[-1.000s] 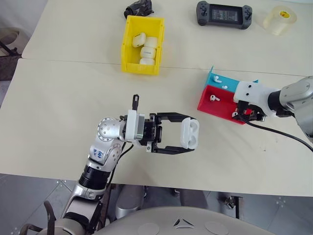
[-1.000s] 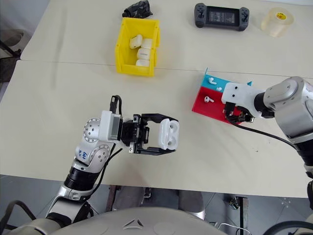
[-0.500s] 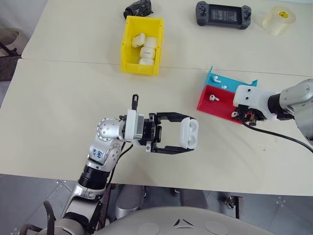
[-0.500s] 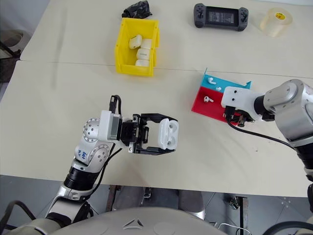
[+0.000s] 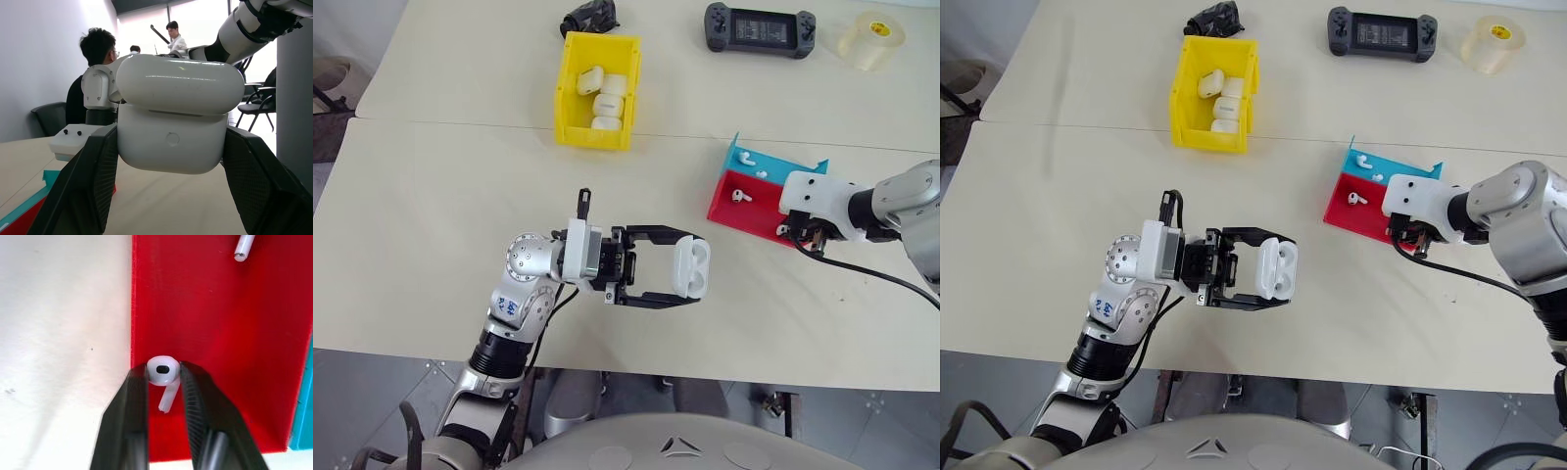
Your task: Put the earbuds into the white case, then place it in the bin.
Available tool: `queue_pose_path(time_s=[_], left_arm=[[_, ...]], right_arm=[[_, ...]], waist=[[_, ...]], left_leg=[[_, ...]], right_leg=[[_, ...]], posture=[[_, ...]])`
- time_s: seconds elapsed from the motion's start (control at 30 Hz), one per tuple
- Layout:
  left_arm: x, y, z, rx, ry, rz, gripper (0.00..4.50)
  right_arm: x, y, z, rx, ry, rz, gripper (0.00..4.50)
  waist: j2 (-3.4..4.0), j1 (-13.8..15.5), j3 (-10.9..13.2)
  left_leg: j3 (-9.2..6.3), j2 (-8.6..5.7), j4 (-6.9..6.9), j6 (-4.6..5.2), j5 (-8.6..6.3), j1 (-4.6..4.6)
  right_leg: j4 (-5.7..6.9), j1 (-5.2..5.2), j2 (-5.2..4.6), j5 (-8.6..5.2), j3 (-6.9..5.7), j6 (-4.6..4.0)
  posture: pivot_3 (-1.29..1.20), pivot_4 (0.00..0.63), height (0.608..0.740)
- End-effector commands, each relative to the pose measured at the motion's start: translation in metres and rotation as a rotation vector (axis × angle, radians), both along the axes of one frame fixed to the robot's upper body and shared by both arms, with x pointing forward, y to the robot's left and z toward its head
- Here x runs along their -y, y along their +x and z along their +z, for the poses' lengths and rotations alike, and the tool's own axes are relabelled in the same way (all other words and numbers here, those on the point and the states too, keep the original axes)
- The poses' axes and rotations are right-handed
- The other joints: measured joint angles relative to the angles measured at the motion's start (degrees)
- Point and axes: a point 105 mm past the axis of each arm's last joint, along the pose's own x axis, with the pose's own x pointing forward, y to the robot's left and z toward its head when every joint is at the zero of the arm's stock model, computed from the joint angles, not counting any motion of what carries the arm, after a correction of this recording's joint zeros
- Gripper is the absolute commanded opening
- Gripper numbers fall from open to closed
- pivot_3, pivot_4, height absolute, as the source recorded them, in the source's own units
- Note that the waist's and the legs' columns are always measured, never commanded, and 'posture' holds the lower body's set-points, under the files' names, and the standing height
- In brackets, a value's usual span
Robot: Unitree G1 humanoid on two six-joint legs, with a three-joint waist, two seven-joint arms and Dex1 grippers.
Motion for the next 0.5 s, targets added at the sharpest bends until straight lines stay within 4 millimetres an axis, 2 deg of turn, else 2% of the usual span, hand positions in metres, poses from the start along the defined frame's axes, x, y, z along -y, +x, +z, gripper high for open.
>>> queue_pose_path(time_s=[0.03, 0.2, 0.37, 0.5], left_arm=[[-0.001, -0.001, 0.009, 0.027, -0.032, 0.0, 2.87], [-0.004, 0.001, 0.004, 0.018, -0.028, 0.015, 2.87], [-0.01, 0.0, 0.0, -0.005, -0.004, -0.02, 2.87], [-0.017, 0.002, 0.0, -0.024, -0.026, -0.056, 2.87]], right_arm=[[-0.001, -0.001, -0.003, -0.004, 0.005, -0.002, 0.62], [-0.01, -0.001, 0.011, 0.032, 0.076, 0.029, 0.62], [-0.023, -0.009, 0.025, 0.076, 0.2, 0.096, 0.62], [-0.036, -0.019, 0.04, 0.226, 0.356, 0.242, 0.62]], waist=[[0.0, 0.0, 0.0], [0.0, 0.0, 0.0], [0.0, 0.1, 0.0], [-0.02, 0.3, 0.0]], left_leg=[[0.0, 0.0, 0.0, 0.0, 0.0, 0.0], [0.0, 0.0, 0.0, 0.0, 0.0, 0.0], [-0.01, -0.01, -0.01, 0.0, 0.0, -0.02], [-0.05, 0.0, -0.02, 0.0, 0.0, -0.02]], right_leg=[[0.0, 0.0, 0.0, 0.0, 0.0, 0.0], [0.0, 0.0, 0.0, 0.0, 0.0, 0.0], [-0.01, -0.02, 0.0, 0.0, -0.01, 0.0], [-0.01, 0.01, 0.0, 0.0, -0.05, 0.0]], posture=[[0.0, 0.15, 0.74], [0.0, 0.15, 0.74], [0.0, 0.15, 0.74], [0.0, 0.15, 0.74]])
